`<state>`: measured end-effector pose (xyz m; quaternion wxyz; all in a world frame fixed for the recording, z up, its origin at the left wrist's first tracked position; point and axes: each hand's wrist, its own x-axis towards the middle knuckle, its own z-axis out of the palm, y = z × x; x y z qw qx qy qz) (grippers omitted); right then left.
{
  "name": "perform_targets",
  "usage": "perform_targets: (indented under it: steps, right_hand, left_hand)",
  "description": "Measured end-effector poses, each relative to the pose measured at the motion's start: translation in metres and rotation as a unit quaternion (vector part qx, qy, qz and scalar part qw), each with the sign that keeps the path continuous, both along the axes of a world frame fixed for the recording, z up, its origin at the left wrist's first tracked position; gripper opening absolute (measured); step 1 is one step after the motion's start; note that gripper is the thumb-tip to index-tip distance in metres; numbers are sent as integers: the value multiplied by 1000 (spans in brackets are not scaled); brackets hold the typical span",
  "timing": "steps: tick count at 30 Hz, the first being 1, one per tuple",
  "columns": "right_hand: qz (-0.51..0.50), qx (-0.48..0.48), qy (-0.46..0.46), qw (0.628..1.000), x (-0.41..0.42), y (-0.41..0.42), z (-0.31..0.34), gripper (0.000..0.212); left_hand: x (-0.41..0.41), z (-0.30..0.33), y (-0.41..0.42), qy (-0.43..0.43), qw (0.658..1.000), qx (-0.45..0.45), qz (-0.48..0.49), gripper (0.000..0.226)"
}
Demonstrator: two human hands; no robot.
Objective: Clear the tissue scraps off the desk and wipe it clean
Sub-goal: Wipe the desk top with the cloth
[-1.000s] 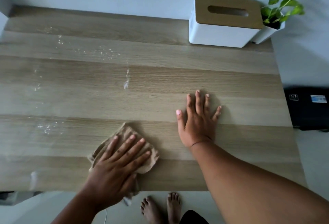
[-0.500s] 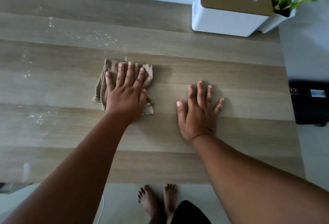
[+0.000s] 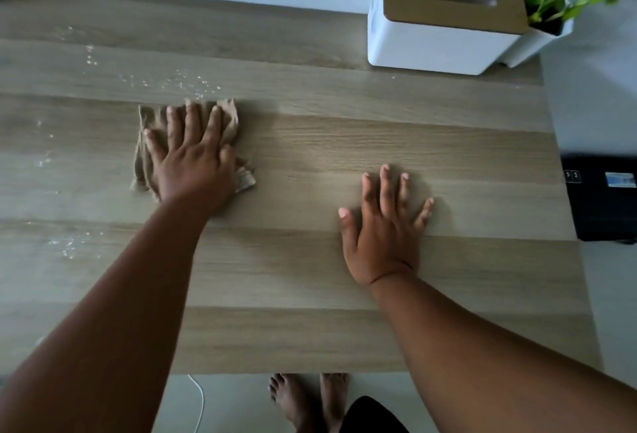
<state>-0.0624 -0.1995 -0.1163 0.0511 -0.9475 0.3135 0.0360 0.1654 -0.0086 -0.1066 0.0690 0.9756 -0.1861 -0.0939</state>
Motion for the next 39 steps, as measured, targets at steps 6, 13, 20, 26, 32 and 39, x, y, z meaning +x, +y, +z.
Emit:
perform_targets:
  steps: [6, 13, 20, 26, 32, 39]
  right_hand:
    - [-3, -2, 8, 1000, 0, 0, 1, 74]
    - [2, 8, 6, 1000, 0, -1, 1, 73]
    - [0, 1, -3, 1000, -1, -2, -2, 74]
    - [-6, 3, 5, 1000, 0, -1, -2, 73]
    - [-1, 2, -1, 1000, 0, 0, 1, 74]
    - [3, -7, -8, 1000, -1, -1, -2, 74]
  left_hand:
    - [-21, 5, -57, -6, 983, 19, -184, 74]
    - [-57, 5, 31, -50, 950, -23, -308, 68]
    - [41, 1, -9, 1, 1000, 12, -7, 73]
    - [53, 3, -74, 15, 992, 29, -118, 75]
    - [-34, 3, -30, -45, 957, -2, -287, 69]
    - [26, 0, 20, -27, 995, -7, -96, 71]
